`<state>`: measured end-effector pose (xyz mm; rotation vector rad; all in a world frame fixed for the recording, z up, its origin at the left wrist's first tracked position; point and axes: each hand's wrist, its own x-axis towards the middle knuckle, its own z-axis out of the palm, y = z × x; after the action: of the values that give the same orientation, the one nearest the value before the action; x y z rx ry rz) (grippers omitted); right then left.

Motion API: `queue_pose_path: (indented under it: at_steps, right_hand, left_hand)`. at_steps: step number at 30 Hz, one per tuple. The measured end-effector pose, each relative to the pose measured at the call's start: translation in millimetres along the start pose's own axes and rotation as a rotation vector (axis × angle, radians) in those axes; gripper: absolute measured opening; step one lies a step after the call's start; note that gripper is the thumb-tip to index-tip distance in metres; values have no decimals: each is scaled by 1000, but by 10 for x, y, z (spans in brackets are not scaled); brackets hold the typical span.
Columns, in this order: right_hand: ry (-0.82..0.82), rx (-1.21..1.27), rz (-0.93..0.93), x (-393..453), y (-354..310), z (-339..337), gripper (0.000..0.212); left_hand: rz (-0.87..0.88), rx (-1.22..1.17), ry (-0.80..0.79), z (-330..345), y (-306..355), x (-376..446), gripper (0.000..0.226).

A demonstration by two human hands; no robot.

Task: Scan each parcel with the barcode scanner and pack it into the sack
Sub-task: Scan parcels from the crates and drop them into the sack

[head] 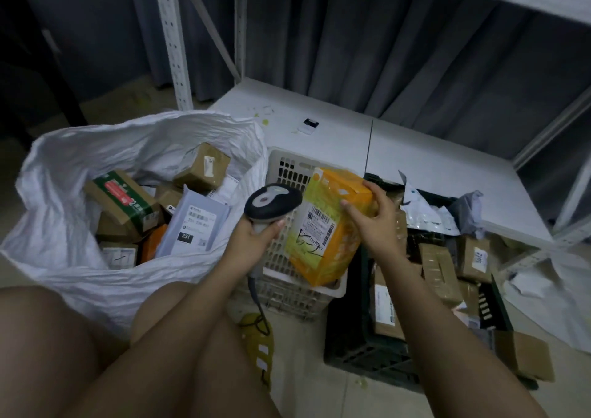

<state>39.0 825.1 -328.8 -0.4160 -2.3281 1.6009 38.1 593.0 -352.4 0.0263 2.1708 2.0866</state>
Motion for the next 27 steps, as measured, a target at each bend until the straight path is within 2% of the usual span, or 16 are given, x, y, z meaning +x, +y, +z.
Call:
queue_pose_path:
  at_steps: [3, 6, 11, 14, 16, 19, 21, 23, 24, 27]
  right_hand:
    - [66, 88, -81, 74, -385, 173, 58]
    - [102, 201, -134, 136, -802, 469, 66]
    - [53, 339, -123, 123, -1321, 1227, 62]
    - [-30, 397, -27, 46, -1494, 1793, 57]
    - [-106, 455, 18, 39, -1539, 2142, 55]
    - [-251, 432, 10, 61, -1431, 2605, 63]
    - [-377, 226, -11, 106, -1206, 2865, 71]
    - [-645, 15, 76, 66, -967, 3047, 78]
    - [-759, -15, 151, 27, -868, 3126, 82]
    - [-869, -149, 97, 25, -678, 3291, 94]
  left_hand:
    - [62, -12, 106, -242, 332, 98, 38]
    - [130, -18, 205, -602, 619, 145, 26]
    - [170, -38, 413, -1345, 872, 91, 38]
    - [144, -42, 504, -1776, 858, 16, 45]
    - [150, -55, 551, -2009, 790, -25, 42]
    - [110, -45, 590, -2302, 633, -46, 43]
    - [80, -35, 595, -2422, 524, -25, 40]
    - [63, -13, 573, -2449, 431, 4, 37]
    - [67, -4, 559, -2433, 404, 25, 34]
    - [95, 15, 531, -2351, 345, 92, 19]
